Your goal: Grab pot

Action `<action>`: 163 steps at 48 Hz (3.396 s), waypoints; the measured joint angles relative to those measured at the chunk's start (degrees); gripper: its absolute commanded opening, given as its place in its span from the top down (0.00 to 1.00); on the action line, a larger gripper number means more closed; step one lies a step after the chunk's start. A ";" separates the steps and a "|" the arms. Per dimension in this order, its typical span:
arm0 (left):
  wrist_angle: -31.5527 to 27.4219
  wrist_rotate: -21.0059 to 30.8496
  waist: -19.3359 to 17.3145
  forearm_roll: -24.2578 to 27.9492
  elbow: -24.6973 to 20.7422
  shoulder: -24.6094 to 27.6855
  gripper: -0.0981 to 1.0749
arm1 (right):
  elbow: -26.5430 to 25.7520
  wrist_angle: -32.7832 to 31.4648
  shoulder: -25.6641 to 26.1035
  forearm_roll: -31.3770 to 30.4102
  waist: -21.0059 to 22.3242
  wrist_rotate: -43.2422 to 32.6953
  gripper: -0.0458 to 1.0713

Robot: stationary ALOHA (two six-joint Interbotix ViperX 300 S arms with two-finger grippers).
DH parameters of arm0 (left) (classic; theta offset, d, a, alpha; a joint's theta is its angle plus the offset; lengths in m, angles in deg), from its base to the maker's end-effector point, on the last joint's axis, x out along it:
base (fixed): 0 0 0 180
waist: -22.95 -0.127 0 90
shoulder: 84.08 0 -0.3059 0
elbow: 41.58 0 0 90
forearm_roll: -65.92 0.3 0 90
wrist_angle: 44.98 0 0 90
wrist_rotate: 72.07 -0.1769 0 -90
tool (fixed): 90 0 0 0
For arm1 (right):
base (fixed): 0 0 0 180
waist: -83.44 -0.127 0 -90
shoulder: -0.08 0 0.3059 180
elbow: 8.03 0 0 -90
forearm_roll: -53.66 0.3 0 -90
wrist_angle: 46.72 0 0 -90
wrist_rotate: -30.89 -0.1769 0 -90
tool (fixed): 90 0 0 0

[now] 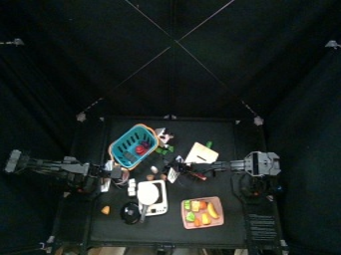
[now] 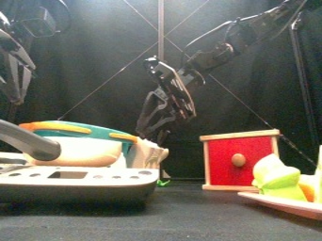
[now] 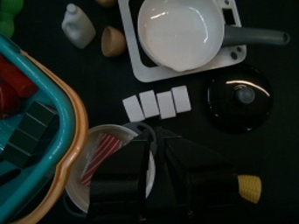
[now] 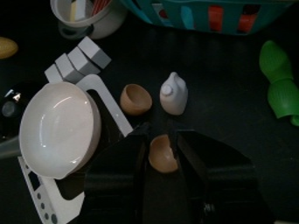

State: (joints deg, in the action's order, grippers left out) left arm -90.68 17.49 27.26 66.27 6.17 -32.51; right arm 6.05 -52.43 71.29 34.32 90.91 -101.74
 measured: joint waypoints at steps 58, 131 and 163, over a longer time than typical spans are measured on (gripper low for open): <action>1.67 6.59 1.76 1.85 6.33 2.81 0.23 | 5.10 9.67 1.58 -5.10 2.46 -0.62 0.37; 8.96 6.59 1.93 0.26 8.96 18.11 0.43 | 7.38 5.54 3.16 -5.36 2.64 -0.26 0.37; 3.25 6.59 2.46 -0.62 4.92 17.14 0.69 | 10.02 4.31 8.53 -6.15 2.99 -0.53 0.37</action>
State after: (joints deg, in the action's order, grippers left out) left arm -87.43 24.08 29.72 65.65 11.09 -15.37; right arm 16.07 -48.13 79.82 28.17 93.90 -102.27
